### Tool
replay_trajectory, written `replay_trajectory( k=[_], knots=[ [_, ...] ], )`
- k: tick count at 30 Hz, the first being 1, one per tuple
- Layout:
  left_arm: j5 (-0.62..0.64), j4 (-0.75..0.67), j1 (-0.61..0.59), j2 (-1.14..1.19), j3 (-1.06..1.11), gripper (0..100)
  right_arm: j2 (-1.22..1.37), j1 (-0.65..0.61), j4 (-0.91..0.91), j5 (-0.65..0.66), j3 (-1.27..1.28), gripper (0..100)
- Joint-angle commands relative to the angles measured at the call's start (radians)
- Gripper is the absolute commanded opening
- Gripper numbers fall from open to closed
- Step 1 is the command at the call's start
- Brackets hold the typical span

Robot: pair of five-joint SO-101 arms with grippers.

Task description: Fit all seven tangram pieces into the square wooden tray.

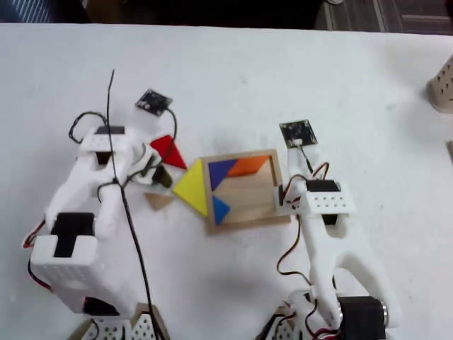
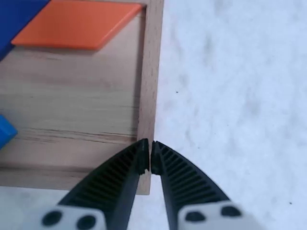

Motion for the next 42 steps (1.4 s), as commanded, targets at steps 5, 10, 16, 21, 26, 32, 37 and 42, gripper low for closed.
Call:
replay_trajectory(
  k=[5,10,16,21,26,32,37,42],
  knots=[
    [0.017,0.009,-0.004,-0.005,-0.034,26,-0.036,-0.010,-0.016,0.011,-0.018,1.8],
    [0.020,0.009,0.016,-0.001,-0.043,19,-0.036,-0.010,-0.016,0.011,-0.018,1.8],
    [0.023,0.009,0.022,-0.002,-0.035,20,-0.036,-0.010,-0.016,0.011,-0.018,1.8],
    [0.025,0.009,0.018,-0.007,-0.035,14,-0.036,-0.010,-0.016,0.011,-0.018,1.8],
    [0.028,0.052,0.018,-0.007,-0.060,12,-0.036,-0.010,-0.016,0.011,-0.018,1.8],
    [0.123,0.222,0.021,-0.007,-0.178,12,-0.036,-0.010,-0.016,0.011,-0.018,1.8],
    [0.130,0.313,0.022,-0.007,-0.258,12,-0.036,-0.010,-0.016,0.011,-0.018,1.8],
    [0.130,0.344,0.022,-0.007,-0.288,12,-0.036,-0.010,-0.016,0.011,-0.018,1.8]
  ],
)
